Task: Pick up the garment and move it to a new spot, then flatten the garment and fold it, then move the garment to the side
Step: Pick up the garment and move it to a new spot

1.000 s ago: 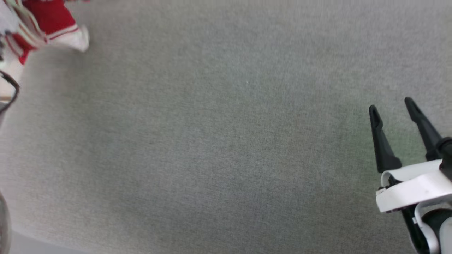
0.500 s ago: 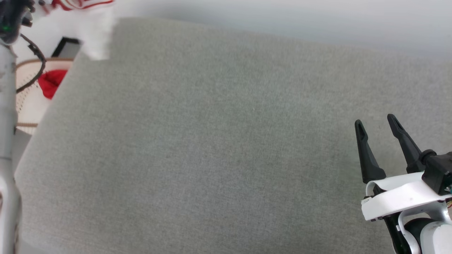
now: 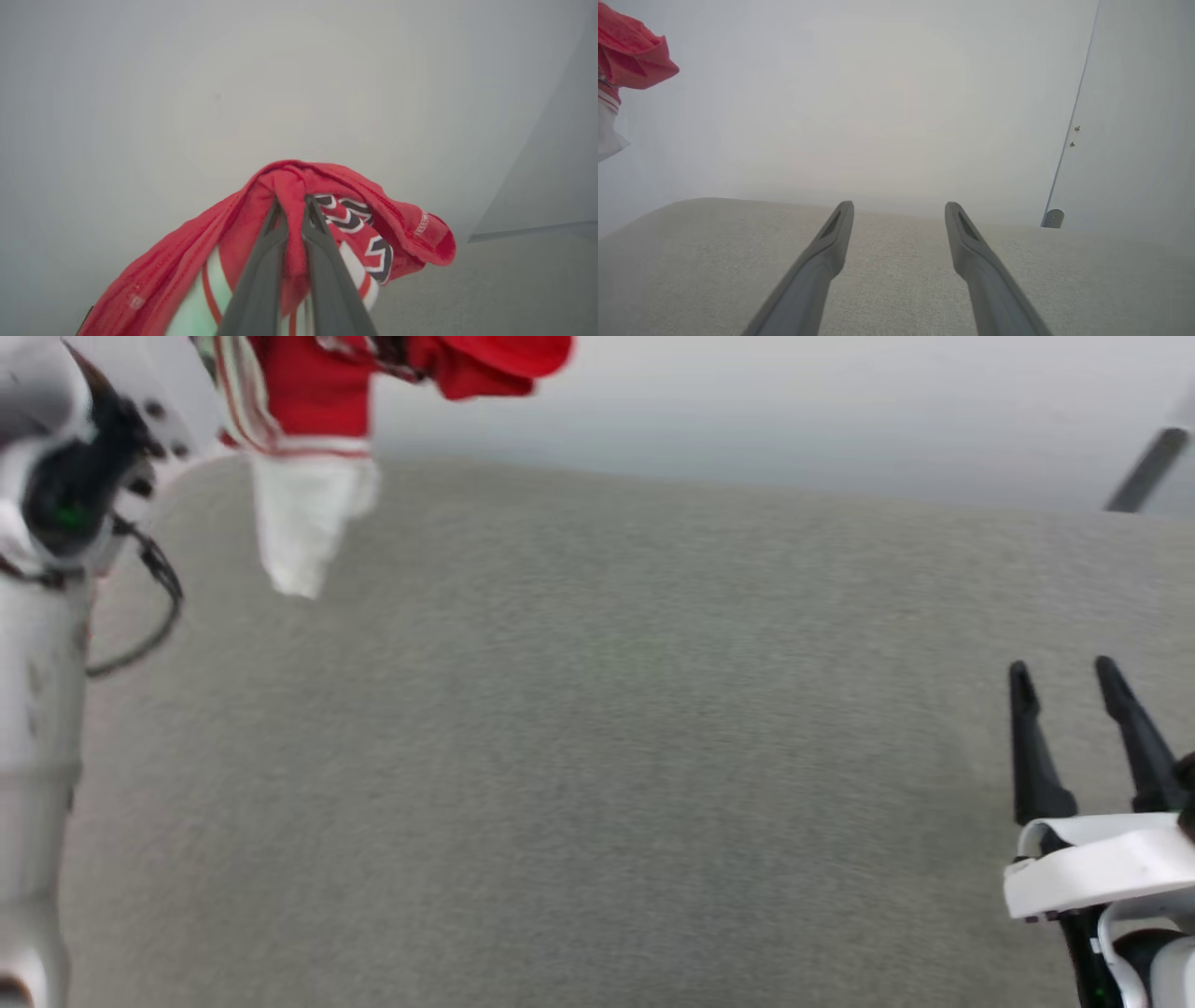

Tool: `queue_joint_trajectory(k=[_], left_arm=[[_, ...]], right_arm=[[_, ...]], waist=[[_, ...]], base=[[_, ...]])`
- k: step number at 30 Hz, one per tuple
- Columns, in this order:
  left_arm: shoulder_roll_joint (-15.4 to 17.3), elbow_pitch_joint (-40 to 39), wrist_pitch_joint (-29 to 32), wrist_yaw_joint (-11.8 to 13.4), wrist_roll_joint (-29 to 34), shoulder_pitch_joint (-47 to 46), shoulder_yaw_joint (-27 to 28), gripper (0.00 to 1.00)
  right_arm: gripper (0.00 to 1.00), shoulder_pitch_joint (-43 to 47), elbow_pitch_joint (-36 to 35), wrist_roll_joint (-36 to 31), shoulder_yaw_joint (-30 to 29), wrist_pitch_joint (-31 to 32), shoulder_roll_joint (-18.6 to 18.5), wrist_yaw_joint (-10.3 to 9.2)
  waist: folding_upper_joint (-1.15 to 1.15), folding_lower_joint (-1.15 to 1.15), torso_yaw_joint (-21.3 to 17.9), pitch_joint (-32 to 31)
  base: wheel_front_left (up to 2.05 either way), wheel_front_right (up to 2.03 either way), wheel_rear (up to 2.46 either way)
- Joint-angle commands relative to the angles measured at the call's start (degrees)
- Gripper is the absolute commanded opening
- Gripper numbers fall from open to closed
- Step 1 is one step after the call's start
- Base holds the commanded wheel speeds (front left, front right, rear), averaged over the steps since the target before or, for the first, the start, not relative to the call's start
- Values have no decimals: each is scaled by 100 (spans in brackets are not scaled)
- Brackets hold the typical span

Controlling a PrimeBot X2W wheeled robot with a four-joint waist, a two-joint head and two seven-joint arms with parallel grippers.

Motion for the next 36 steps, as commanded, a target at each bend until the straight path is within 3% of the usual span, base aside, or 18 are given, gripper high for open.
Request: queue_joint_trajectory(k=[1,11,17,26,36], left_arm=[[30,-376,164,137,-55,273,-9,0],[60,-2362,883,798,-148,1495,-200,0],[-63,-2836,1063,1045,-90,2139,-514,0],[-277,-2631,1024,1075,-90,2825,-961,0],[-381,-1835,1041,752,-192,3054,-1341,0]], right_arm=[[100,35,41,-43,-115,-60,10,2],[100,111,238,-83,-690,-297,60,2],[100,75,464,-5,-732,-439,71,2],[100,-44,798,202,-526,-663,71,2],[100,-261,1262,391,-318,-912,70,2]], waist=[[0,0,-444,-47],[0,0,-1346,77],[0,0,-1738,209],[0,0,-2088,390],[0,0,-2266,485]], base=[[0,0,0],[0,0,0],[0,0,0],[0,0,0],[0,0,0]])
